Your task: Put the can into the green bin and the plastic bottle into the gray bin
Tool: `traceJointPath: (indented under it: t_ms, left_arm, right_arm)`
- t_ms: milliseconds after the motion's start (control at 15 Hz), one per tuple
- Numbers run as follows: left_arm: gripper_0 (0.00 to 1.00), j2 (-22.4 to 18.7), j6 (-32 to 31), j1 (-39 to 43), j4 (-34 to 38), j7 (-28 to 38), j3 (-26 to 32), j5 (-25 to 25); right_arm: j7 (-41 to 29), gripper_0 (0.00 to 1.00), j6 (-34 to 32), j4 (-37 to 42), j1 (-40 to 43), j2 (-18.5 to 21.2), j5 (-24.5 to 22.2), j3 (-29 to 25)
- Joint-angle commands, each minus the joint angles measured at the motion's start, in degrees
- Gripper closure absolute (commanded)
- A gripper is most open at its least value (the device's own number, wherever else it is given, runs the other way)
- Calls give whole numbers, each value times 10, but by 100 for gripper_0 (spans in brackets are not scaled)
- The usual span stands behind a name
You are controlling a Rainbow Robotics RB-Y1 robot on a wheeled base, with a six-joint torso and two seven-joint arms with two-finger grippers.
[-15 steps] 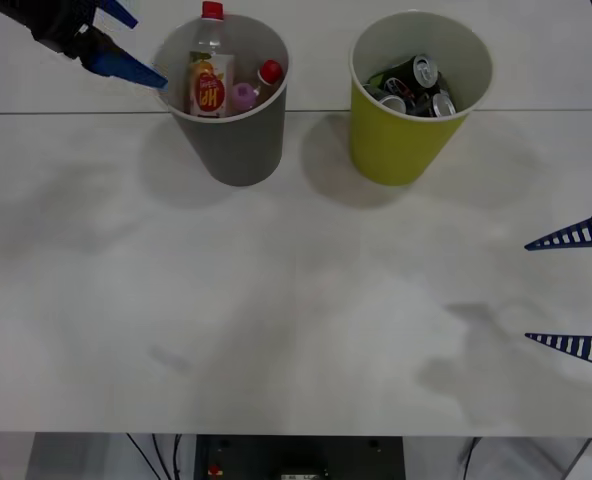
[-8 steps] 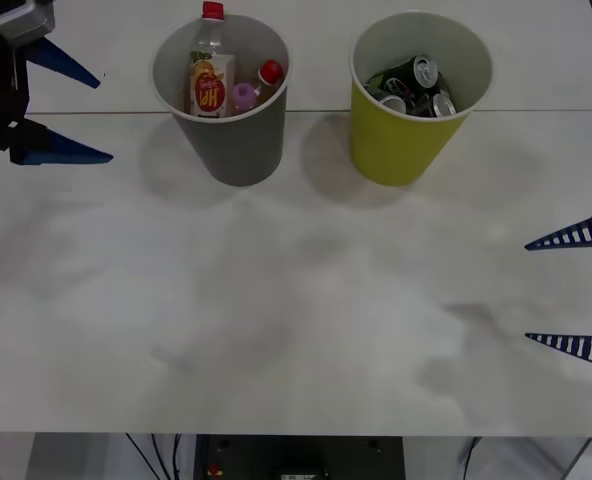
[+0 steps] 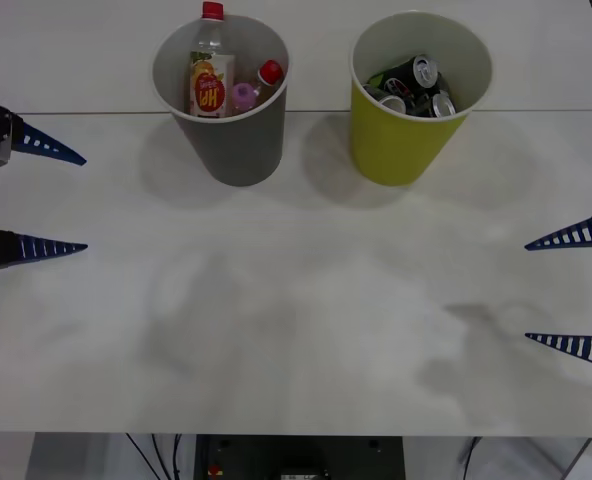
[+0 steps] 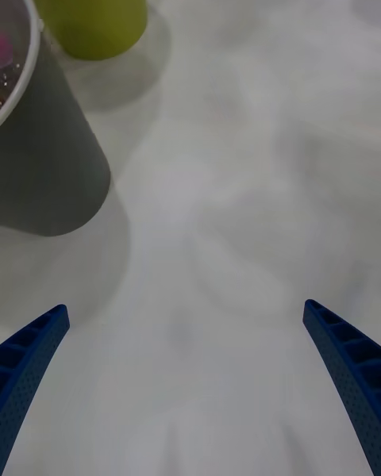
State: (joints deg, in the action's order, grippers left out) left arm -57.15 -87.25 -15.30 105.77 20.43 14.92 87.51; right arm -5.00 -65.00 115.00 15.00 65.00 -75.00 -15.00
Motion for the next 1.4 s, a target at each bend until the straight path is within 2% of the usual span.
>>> traceJointPath:
  t_ms: [67,333,467,933,1133,1400]
  left_arm:
    - [0,39,6,81,58,-19,49,-1]
    - [0,88,17,175,138,-57,96,17]
    - [0,102,24,205,145,-86,102,10]
    - [0,155,45,275,179,-115,117,6]
    - [0,178,49,301,211,-118,131,24]
    - [0,181,49,308,219,-120,134,30]
  right_arm:
    - [0,0,0,0,0,0,0,0]
    - [0,0,0,0,0,0,0,0]
    - [0,0,0,0,0,0,0,0]
    - [0,0,0,0,0,0,0,0]
    - [0,0,0,0,0,0,0,0]
    - [0,0,0,0,0,0,0,0]
